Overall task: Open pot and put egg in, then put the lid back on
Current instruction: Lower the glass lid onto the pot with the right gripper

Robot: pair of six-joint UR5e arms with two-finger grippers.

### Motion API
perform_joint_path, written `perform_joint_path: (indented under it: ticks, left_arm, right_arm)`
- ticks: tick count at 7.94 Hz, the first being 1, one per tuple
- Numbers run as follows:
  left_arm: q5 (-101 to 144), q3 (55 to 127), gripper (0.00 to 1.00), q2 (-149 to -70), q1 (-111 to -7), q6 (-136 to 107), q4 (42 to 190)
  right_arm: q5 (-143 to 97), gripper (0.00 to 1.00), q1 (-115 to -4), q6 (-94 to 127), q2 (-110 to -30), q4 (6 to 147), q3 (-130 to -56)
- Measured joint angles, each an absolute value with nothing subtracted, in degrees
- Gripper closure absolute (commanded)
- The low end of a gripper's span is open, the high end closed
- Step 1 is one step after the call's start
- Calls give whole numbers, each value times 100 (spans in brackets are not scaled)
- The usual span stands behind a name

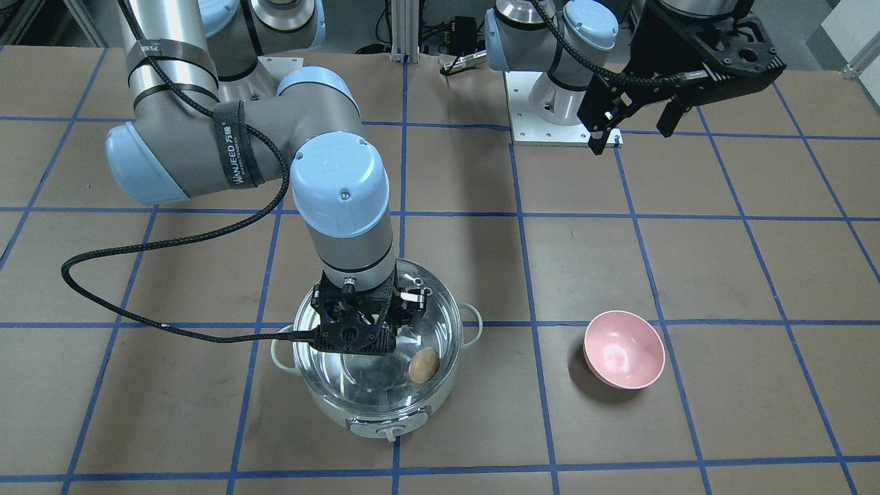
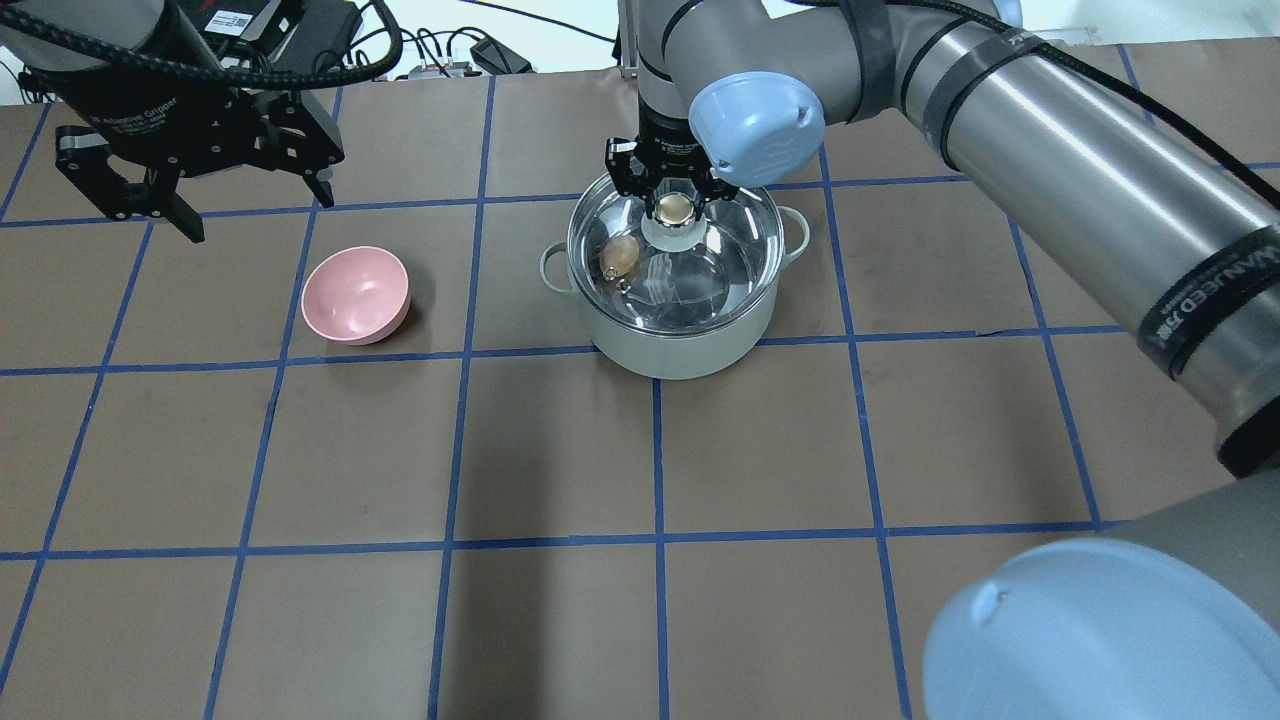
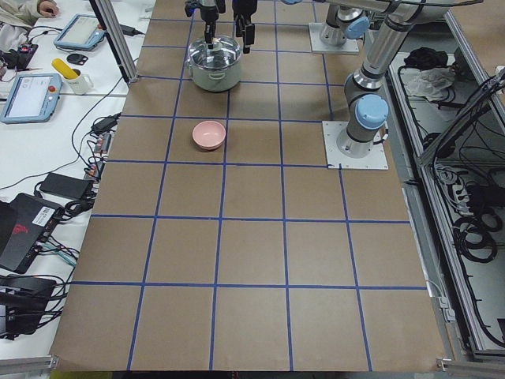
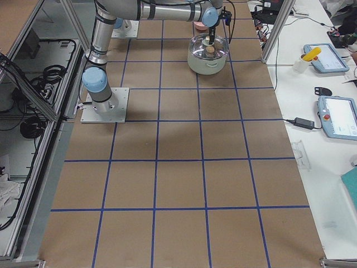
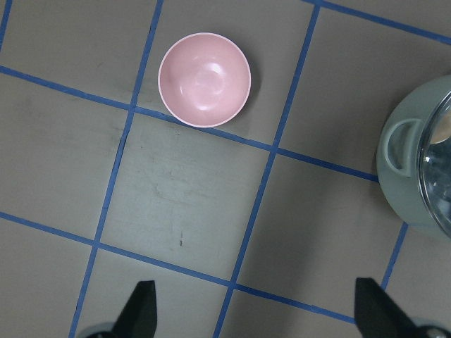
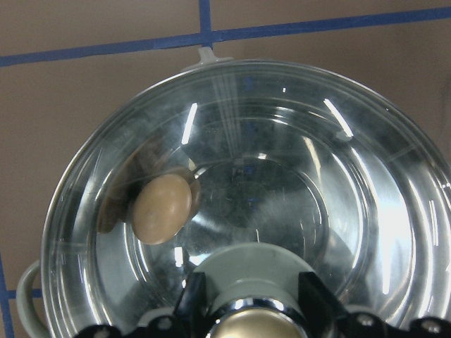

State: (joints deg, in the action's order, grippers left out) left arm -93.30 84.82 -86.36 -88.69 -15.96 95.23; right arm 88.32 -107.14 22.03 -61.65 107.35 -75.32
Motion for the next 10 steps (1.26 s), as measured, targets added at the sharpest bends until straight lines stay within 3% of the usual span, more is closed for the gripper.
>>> perform_joint_path:
  ticks: [3, 4, 5, 6, 10]
  left_arm:
    - [-9326, 8499, 0, -8653, -8864, -1616, 9522]
    - [-9326, 8503, 0, -8655, -8862, -1617, 9517]
    - [-9325, 8505, 0, -8657, -8861, -1617, 9517]
    - [-9325, 8507, 0, -8657, -8860, -1617, 9517]
    - [-9332, 8513, 0, -8657, -8862, -1599, 9519]
  right_arm:
    - [8804, 74, -10714, 2181, -6141, 10732, -7551]
    - [8804, 47, -10714, 2171, -6148, 10741, -7582]
    - [8809, 8, -10714, 2166, -6151, 10751, -7606]
    - [8813, 0, -10713, 2164, -6147, 10755, -7622]
    - [8794, 0, -10707, 2156, -6244, 10789, -7624]
